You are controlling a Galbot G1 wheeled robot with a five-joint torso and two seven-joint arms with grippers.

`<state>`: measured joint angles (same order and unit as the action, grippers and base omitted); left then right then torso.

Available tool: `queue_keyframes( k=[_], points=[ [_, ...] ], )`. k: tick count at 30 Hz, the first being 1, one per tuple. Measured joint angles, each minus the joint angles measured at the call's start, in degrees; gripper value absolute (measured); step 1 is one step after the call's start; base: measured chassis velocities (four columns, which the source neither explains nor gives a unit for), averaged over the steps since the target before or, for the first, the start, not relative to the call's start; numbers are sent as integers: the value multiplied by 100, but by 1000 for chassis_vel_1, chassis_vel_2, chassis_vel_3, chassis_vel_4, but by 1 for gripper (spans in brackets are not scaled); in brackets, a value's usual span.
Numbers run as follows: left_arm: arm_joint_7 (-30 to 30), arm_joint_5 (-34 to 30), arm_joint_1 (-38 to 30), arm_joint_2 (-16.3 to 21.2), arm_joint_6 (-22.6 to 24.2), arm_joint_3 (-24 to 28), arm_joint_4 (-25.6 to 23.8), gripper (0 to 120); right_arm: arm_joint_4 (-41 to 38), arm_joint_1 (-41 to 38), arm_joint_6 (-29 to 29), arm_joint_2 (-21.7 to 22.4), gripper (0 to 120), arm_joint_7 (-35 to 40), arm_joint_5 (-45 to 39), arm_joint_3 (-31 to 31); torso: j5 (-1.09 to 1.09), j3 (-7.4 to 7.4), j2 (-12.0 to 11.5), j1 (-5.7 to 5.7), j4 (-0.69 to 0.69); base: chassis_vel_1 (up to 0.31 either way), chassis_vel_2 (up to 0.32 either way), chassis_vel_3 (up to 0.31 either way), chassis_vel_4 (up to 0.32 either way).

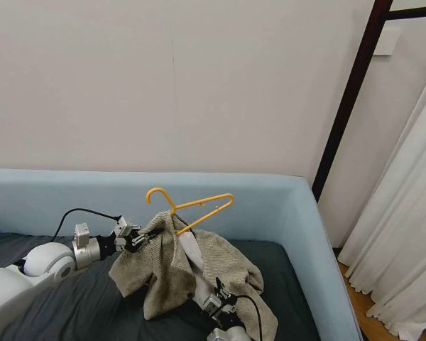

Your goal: Pick up the clothes from the sofa and hang them on the clothes hanger.

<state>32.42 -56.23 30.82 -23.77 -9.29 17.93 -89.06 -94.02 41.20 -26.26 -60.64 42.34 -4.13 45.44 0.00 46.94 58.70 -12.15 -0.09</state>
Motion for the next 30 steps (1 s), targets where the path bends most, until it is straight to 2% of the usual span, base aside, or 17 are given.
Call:
queue_keyframes(
  k=[11,16,20,25,29,30],
  points=[
    [77,111,27,-2,-77,-48,43,2,-216,38,624,118,0,-232,-173,-170,0,0,0,0,0,0,0,0,0],
    [220,309,206,53,-204,-306,54,2,-407,49,972,265,0,-383,-672,-489,0,0,0,0,0,0,0,0,0],
    [386,527,485,110,-385,-725,34,2,-470,49,1256,457,0,-682,-1072,-1030,0,0,0,0,0,0,0,0,0],
    [587,748,772,209,-559,-1112,0,2,-582,-2,1277,656,0,-845,-1628,-1534,0,0,0,0,2,0,0,0,0],
    [601,761,792,218,-567,-1133,-6,2,-591,-4,1277,669,0,-860,-1666,-1560,0,0,0,0,0,0,0,0,0],
    [701,826,839,252,-650,-1214,-39,2,-664,-30,1253,700,0,-927,-1972,-1623,1,2,-1,0,-2,0,0,0,0]
  ],
)
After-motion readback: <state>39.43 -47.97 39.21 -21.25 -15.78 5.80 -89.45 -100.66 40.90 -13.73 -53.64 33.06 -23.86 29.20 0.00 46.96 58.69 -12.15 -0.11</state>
